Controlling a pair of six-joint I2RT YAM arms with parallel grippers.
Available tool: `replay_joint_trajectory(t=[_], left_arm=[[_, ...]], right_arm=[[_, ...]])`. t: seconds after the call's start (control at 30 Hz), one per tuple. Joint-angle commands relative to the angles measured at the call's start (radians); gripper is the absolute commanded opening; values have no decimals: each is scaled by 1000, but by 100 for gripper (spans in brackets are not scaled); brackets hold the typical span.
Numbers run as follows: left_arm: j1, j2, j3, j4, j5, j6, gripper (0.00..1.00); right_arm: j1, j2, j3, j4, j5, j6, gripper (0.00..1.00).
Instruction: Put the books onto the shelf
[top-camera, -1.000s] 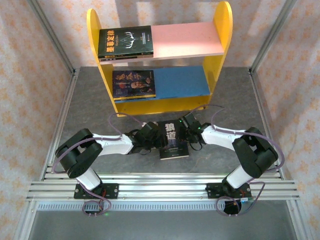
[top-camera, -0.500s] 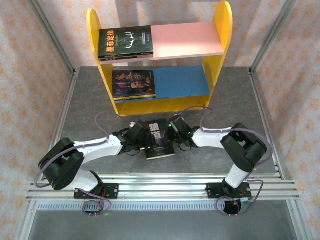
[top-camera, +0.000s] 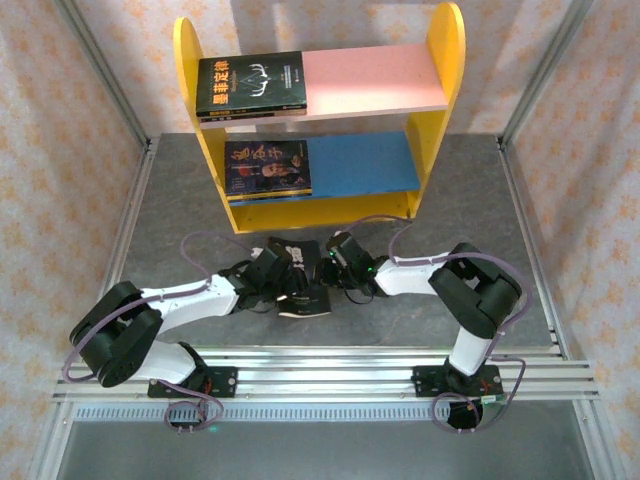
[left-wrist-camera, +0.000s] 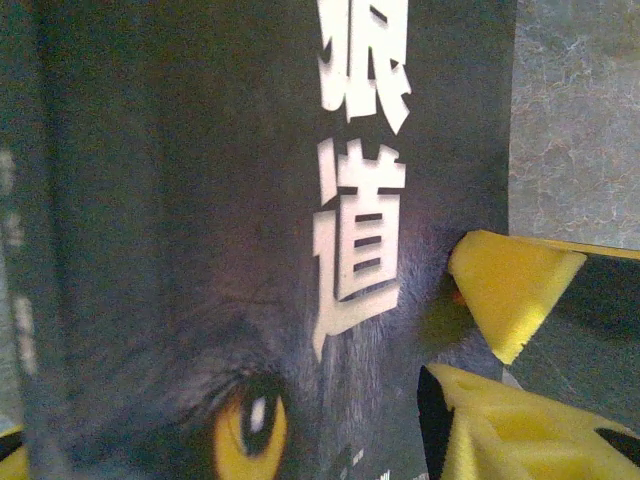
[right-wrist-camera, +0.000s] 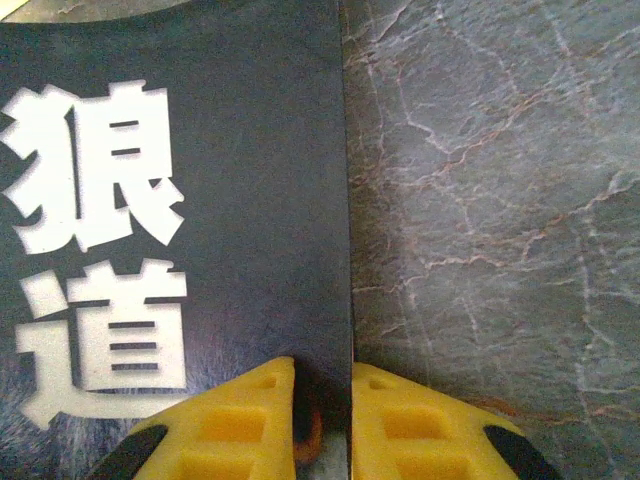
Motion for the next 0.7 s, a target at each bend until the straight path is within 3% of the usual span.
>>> replay_joint_trajectory(t=[0.0,0.23,0.67], left_arm=[[-16,-22,47,58,-9,27,54],[-14,-50,63,-21,-43,62,51],[6,-116,37,-108,-54,100,47]], right_arm=[[69,31,-31,-79,-185,-3,16],[64,13,-17,-144,-131,-23,21],[56,0,3,-193,-109,-46,43]])
